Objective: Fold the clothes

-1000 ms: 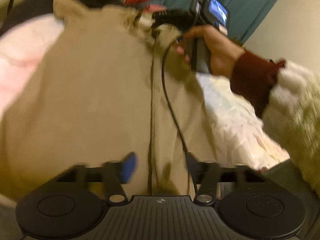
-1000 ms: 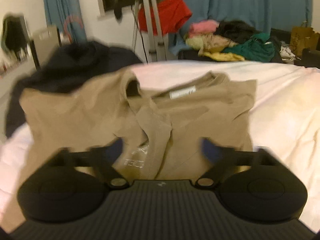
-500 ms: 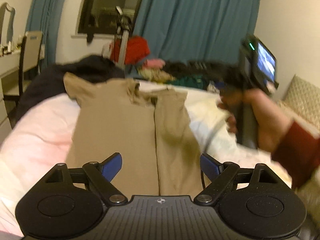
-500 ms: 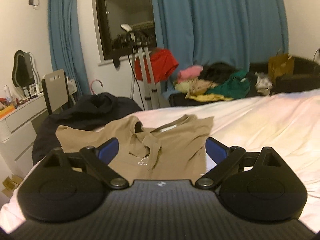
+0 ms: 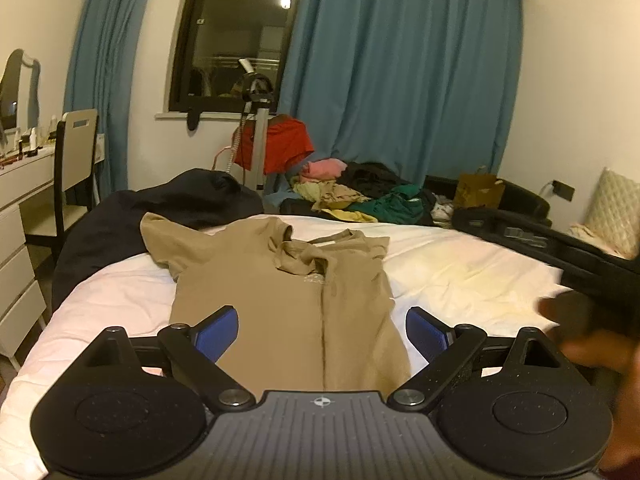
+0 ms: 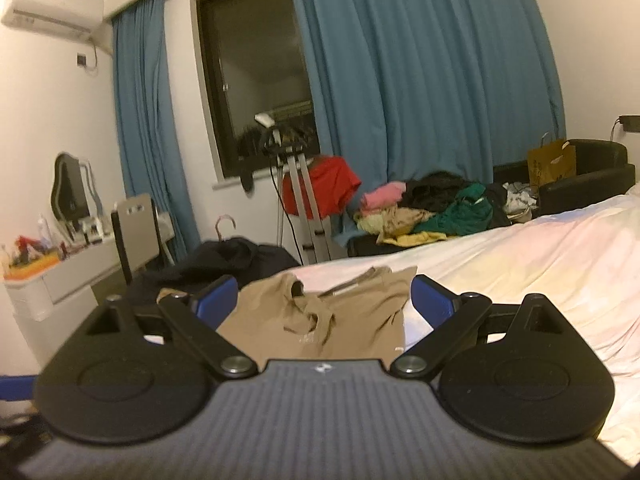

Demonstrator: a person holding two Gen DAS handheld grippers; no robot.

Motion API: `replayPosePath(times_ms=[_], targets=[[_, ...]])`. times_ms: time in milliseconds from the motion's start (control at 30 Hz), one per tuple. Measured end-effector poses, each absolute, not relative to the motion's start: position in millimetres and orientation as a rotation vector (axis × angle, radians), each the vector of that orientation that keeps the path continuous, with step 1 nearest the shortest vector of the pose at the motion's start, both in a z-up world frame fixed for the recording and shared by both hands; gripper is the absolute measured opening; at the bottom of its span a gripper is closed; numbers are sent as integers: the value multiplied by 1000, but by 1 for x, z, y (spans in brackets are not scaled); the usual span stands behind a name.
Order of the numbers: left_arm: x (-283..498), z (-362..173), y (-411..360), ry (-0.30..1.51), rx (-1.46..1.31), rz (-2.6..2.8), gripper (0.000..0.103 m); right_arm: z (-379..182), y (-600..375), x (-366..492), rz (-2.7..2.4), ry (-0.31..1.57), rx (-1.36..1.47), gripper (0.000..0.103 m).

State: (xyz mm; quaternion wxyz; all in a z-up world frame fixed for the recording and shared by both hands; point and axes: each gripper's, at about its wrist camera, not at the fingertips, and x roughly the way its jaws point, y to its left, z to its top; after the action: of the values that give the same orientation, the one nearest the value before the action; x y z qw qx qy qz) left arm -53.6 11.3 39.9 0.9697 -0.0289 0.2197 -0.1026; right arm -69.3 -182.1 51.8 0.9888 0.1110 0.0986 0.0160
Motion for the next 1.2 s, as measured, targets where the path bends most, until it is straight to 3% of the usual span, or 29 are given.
replayPosePath(times_ms=[367,767,1200], targets=[[-7,-7,35,455,-54,-158,99,22,-179,-77,10,199,215,95],[76,-47,49,584,-13,-153,101,3,-169,-67,-11,245,163,95],[210,-77,146,675,-290,18,101,-16,-153,-52,-4,309,99,95]])
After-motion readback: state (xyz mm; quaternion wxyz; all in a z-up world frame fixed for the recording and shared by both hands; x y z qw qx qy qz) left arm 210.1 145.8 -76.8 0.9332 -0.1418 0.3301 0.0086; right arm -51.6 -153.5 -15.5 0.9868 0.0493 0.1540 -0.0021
